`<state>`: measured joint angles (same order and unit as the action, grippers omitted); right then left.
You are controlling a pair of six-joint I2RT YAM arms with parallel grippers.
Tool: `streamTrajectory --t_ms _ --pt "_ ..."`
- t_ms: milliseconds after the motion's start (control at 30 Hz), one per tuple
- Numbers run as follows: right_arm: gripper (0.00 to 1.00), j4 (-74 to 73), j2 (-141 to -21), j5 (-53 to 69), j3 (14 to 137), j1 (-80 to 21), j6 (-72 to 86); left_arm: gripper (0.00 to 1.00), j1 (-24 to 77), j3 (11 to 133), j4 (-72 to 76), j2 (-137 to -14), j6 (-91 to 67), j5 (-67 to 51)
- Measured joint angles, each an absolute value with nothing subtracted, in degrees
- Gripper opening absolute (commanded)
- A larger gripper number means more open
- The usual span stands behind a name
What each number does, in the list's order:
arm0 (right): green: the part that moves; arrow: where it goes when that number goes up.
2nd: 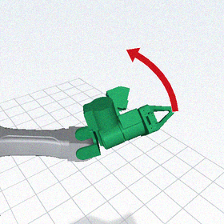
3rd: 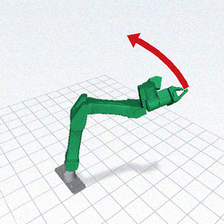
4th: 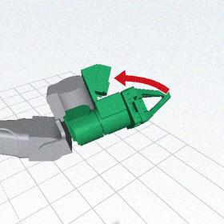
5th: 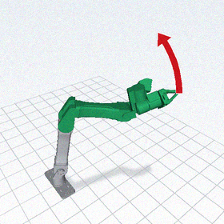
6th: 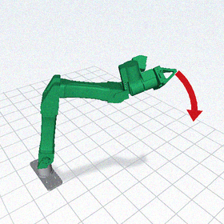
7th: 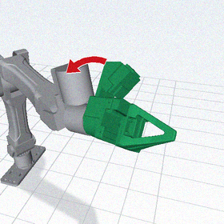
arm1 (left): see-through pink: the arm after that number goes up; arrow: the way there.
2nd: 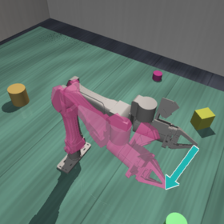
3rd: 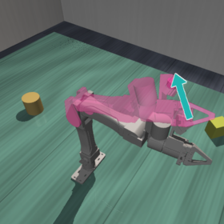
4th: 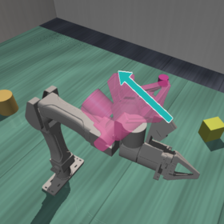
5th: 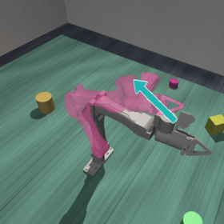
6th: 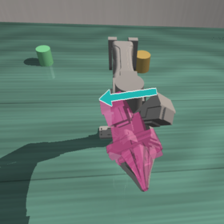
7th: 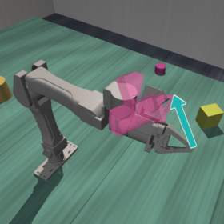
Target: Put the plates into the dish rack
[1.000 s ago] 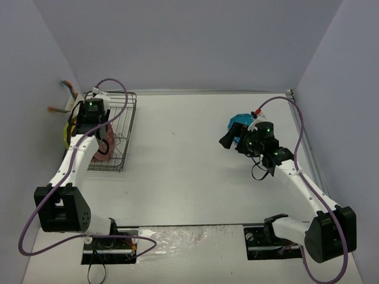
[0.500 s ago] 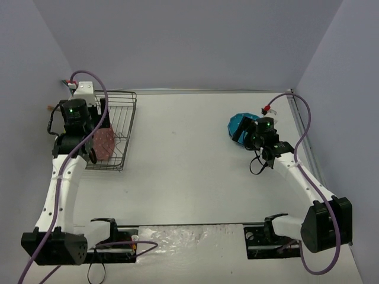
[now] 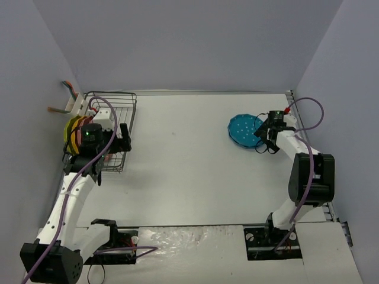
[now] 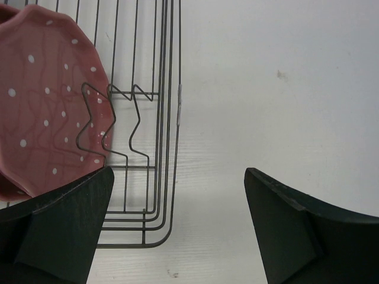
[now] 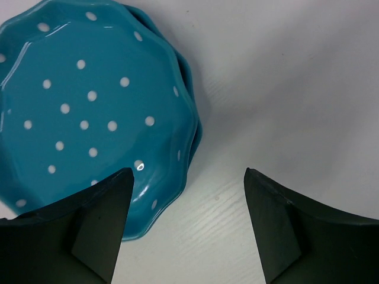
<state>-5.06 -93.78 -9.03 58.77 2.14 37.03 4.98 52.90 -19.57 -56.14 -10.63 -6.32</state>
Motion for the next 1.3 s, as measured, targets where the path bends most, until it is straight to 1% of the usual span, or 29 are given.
streamTrajectory --t_ms 200,267,467,567,600,633,967,1300 --pt "0.48 -3.2 -99.7 -8.4 59.8 2.7 37.9 0.89 6.2 52.2 -19.4 -55.5 -10.7 -5.7" --pt "0.46 -2.6 -100.5 -8.1 60.0 2.7 38.0 0.90 6.5 52.2 -19.4 -55.2 -10.7 -5.5" --pt "0.25 -0.7 -101.3 -7.7 60.3 2.7 38.1 0.90 6.9 52.2 -19.3 -55.0 -10.7 -5.3" --pt "0.08 -0.4 -101.3 -8.1 60.4 2.7 38.1 0.90 6.9 52.2 -19.3 -55.0 -10.7 -5.1" --pt "0.03 -0.3 -101.3 -8.3 60.4 2.8 38.1 0.90 6.9 52.2 -19.2 -55.0 -10.7 -5.1" --pt "0.01 -0.2 -101.4 -8.6 60.5 2.9 38.4 0.90 6.9 52.2 -19.2 -55.0 -10.7 -5.0" --pt "0.00 0.9 -100.5 -8.1 60.6 3.3 39.6 0.90 6.9 52.2 -19.2 -55.0 -10.7 -4.9" --pt "0.00 -5.0 -93.2 -8.1 60.6 3.8 39.2 0.90 6.9 52.2 -19.2 -55.0 -10.7 -4.9"
